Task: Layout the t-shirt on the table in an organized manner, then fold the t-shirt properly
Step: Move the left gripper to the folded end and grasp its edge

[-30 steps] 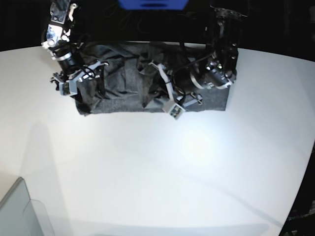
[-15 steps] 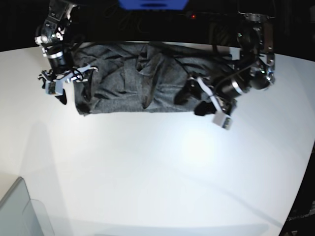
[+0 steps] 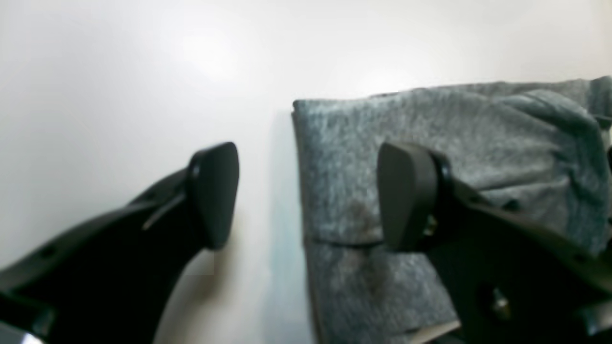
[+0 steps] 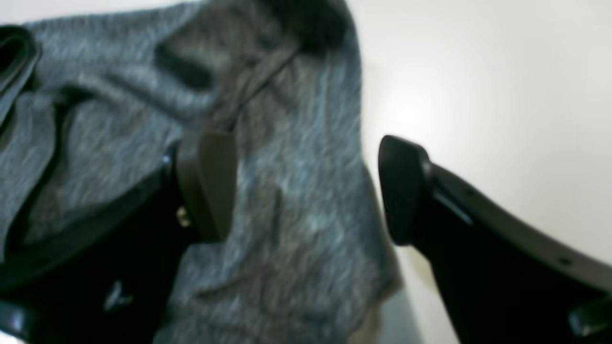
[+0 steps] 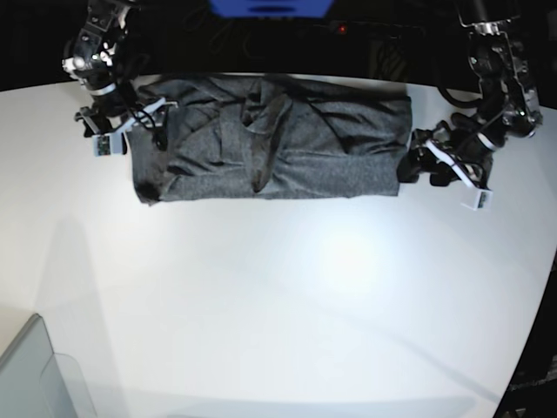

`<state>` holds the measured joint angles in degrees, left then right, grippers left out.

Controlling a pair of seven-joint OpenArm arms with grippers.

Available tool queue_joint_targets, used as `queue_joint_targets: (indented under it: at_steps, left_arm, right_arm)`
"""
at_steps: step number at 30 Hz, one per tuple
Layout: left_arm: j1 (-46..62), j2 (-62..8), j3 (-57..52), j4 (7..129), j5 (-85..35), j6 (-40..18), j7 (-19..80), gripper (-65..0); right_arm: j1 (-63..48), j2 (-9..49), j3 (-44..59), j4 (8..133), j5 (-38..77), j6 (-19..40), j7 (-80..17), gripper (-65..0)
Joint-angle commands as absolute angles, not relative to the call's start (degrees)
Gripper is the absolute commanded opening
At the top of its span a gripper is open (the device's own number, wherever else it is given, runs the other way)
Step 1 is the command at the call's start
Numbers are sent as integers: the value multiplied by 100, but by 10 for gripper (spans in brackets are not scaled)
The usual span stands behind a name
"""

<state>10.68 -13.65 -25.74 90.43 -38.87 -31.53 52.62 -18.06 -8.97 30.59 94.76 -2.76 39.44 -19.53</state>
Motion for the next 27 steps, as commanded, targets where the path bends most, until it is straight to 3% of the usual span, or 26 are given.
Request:
queue_joint_targets:
  at_steps: [1, 22, 27]
  left_arm:
    - [1051, -1437, -2598, 9147, -4004, -3196, 5147, -214]
    - [1314, -1437, -2607, 9182, -4004, -3204, 5138, -214]
    - [1402, -1437, -2747, 9226, -4004, -3204, 5147, -214]
  right_arm:
    - [-1780, -900, 3064, 9552, -189, 4000, -1815, -183]
    - [-1930, -900, 3011, 9516, -171, 4000, -1824, -188]
    - [-2026, -900, 2809, 9402, 532, 4000, -1833, -188]
